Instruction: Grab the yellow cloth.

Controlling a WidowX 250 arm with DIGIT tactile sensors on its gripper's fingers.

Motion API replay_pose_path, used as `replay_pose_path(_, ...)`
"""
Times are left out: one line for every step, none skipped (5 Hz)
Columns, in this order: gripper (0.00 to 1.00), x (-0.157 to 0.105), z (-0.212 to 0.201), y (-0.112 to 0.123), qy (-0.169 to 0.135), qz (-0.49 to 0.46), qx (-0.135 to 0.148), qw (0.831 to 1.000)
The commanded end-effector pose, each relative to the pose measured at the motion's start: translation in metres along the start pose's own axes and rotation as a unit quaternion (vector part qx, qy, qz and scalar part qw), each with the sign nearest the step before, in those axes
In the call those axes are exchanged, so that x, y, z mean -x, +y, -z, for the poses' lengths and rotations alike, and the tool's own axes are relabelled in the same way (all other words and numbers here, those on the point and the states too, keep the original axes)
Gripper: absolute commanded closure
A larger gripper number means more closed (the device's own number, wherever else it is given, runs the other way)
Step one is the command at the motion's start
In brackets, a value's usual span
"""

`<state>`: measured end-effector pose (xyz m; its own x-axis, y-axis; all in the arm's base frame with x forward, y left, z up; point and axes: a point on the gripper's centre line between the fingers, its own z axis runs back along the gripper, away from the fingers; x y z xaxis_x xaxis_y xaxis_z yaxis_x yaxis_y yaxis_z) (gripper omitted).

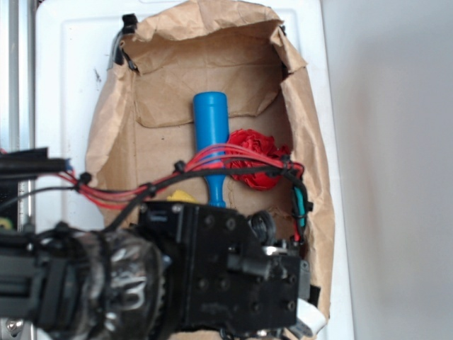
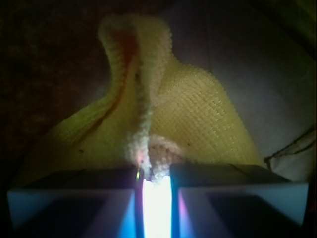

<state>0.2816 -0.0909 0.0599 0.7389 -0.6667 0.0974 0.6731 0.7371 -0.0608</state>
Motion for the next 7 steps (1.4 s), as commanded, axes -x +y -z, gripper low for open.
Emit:
replay_pose_path(1.0, 0.018, -0.061, 0.016, -0.067, -0.045, -0.02, 0.997)
replay_pose_path(1.0, 0.042, -0.099, 0.026, -0.068, -0.099, -0.012, 0.993)
replay_pose_path(1.0, 0.072, -0.141, 0.043, -0.068, -0.191, -0.007, 0.979)
replay_pose_path(1.0, 0.084, -0.159, 0.048, -0.08, -0.2, 0.013, 0.977)
replay_pose_path(0.0, 0.073, -0.139, 0.041, -0.058, -0.169, -0.003, 0.984)
replay_pose_path(0.0, 0.056, -0.111, 0.033, -0.03, -0.148, -0.021, 0.988)
replay_pose_path(0.0, 0.038, -0.082, 0.015, -0.012, -0.12, -0.074, 0.99)
